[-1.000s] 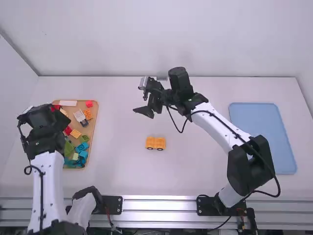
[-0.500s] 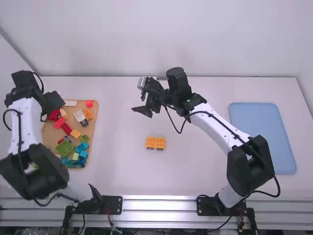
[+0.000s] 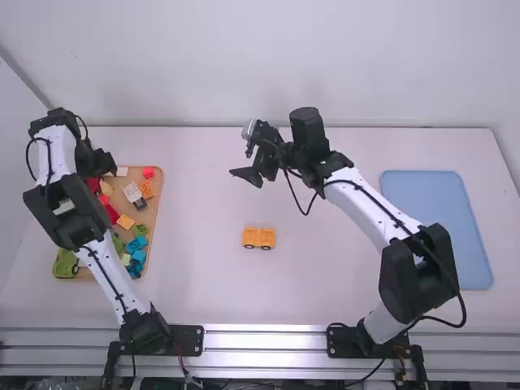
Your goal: Assemble lego blocks to make yellow taxi
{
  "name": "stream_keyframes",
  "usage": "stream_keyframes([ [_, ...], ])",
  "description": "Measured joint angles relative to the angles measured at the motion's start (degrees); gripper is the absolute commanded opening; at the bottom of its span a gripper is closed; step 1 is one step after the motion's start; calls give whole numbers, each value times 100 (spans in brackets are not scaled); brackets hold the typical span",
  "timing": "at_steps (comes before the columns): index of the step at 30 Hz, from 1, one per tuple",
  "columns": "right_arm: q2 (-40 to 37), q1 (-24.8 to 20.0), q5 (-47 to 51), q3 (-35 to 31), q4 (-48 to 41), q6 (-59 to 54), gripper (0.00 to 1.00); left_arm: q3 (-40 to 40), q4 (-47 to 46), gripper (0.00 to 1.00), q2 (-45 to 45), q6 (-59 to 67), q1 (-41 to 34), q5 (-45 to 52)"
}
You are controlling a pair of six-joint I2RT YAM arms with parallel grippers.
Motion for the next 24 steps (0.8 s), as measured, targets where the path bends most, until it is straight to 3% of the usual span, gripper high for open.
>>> stream_keyframes([
  [3,0,0,0,-2,2,13,98,52,195,66,378,28,0,17],
  [10,0,0,7,0,0,11,98,50,612,56,577,37,2,15],
  [11,0,0,2,0,0,11,99,46,702,52,577,7,0,15],
  [24,0,0,15,0,-7,28,99,-540,1316,50,577,-39,0,-50],
])
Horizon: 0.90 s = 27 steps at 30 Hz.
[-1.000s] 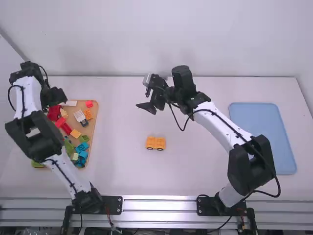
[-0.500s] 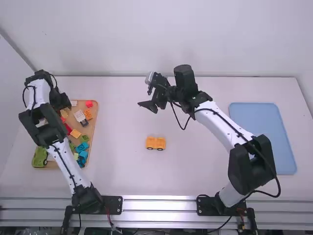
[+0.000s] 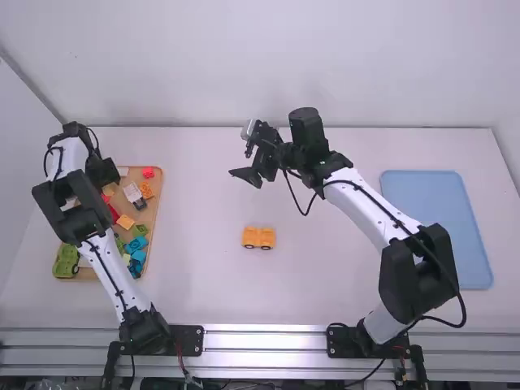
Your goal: Assemble lego blocks to make yellow taxi
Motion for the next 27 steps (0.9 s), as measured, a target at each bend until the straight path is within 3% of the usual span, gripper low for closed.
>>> stream_keyframes([
  [12,0,0,177,0,-83,-20,99,-304,348,43,0,-33,2,0],
  [18,0,0,247,0,-98,-13,99,-374,413,32,-2,-118,2,26],
  [21,0,0,262,0,-98,-4,99,-374,391,31,-2,-142,0,22],
  [25,0,0,282,0,-103,-11,98,-345,203,13,0,-179,2,15],
  [27,0,0,282,0,-105,-4,99,-295,46,9,0,-186,2,0],
])
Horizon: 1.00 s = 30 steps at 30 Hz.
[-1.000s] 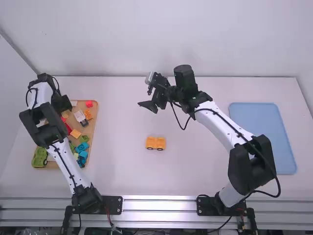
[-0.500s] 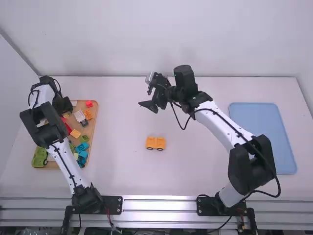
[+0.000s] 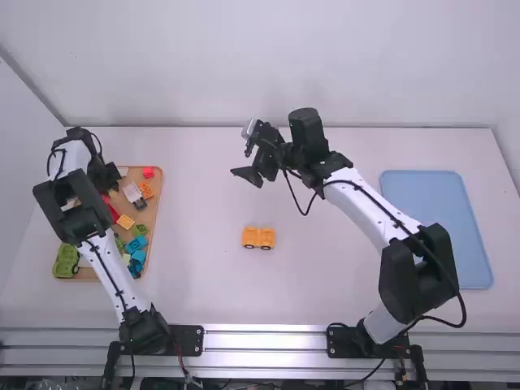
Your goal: Assemble lego blocks to make yellow taxi
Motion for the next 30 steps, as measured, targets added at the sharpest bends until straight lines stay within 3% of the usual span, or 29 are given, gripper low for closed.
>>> stream_keyframes([
  [3,0,-2,0,0,-9,7,99,111,-284,2,-2,4,-2,2],
  [8,0,-96,0,0,-15,131,99,210,-409,2,-105,4,0,2],
  [14,0,-334,0,0,-11,431,98,-544,120,2,-1543,7,-116,0],
  [22,0,-452,-11,0,-81,619,99,-3757,2951,3,-4850,789,-1440,634],
  [27,0,-463,-188,-37,-133,629,98,-5654,4518,6,-5976,1762,-2562,1329],
  [30,-7,-564,-566,-466,614,837,99,-6931,5998,11,-6435,2299,-3495,1436],
])
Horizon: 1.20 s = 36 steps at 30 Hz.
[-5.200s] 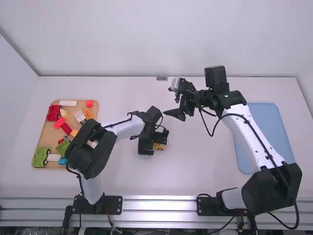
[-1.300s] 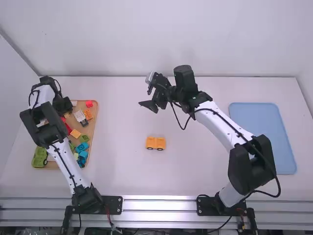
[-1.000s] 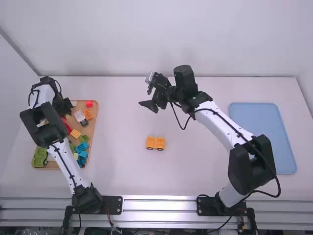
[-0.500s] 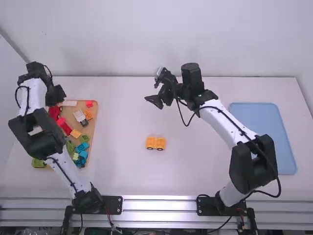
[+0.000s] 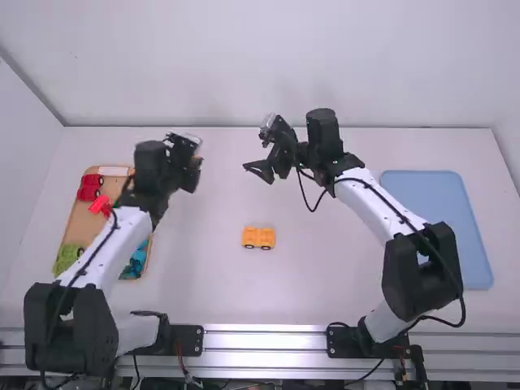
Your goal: Assemble lego blocks to make yellow taxi
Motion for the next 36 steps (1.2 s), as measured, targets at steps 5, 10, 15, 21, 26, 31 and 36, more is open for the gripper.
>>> stream_keyframes([
  [5,2,-380,-841,-1012,1849,710,95,-885,1506,2,-125,120,-682,46],
  [10,2,-765,-1360,-1958,3707,1832,87,-1169,2452,2,-11,-66,-911,518],
  [15,2,-647,-1545,-2179,3993,2647,54,-1169,3101,2,514,-177,-1084,922],
  [21,2,-595,-1534,-2179,3976,3062,62,-1169,3685,2,1014,-192,-1416,1091],
  [26,0,-614,-1517,-2177,3648,3163,56,-1169,3849,2,1141,-162,-1646,1143],
  [31,0,-614,-1512,-1985,2046,2780,55,-1169,3703,2,1141,-4,-1821,1027],
  [36,0,-529,-1320,-1451,828,2046,56,-1169,3567,2,1141,195,-1961,824],
])
